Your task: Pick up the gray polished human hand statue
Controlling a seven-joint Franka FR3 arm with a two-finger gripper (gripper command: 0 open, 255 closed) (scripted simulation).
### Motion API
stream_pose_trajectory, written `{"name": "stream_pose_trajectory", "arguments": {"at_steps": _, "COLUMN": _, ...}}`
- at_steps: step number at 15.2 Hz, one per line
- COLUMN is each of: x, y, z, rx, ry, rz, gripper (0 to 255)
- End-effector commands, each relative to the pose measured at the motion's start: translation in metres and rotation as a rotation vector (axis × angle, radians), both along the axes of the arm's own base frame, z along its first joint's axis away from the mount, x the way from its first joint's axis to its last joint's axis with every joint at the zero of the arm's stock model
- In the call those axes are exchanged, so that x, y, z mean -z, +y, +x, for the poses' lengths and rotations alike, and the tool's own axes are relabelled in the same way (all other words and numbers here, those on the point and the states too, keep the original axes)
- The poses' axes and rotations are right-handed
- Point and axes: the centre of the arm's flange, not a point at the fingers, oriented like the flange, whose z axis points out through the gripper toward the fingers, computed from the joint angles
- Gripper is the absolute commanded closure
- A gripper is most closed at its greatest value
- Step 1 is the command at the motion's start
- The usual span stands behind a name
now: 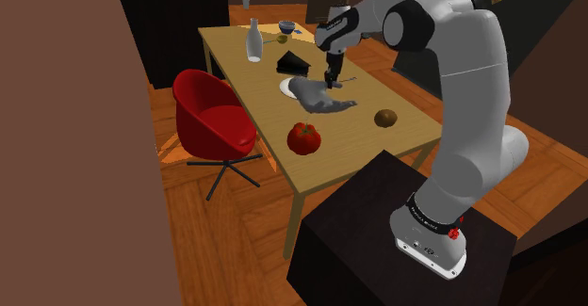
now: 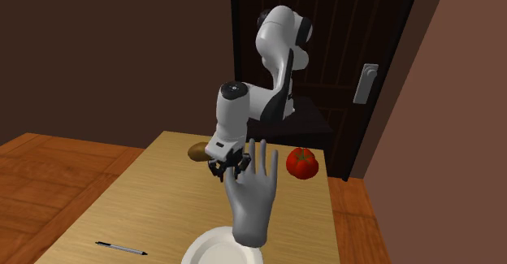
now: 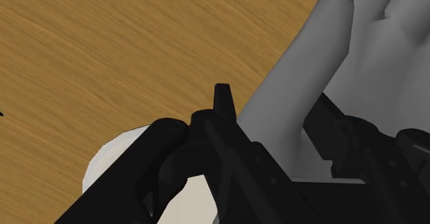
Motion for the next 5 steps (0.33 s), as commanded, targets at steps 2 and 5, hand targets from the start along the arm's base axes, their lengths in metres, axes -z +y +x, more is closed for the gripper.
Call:
{"name": "stream_pose_trajectory", "arguments": {"at_steps": 2, "x": -0.017, "y": 0.001, "z": 0.001, "rx": 0.0, "ry": -0.002, "rz": -0.001, "gripper": 255}}
{"name": "stream_pose_trajectory", "arguments": {"at_steps": 5, "x": -0.023, "y": 0.001, "z": 0.001, "rx": 0.0, "ry": -0.002, "rz": -0.001, "gripper": 255}}
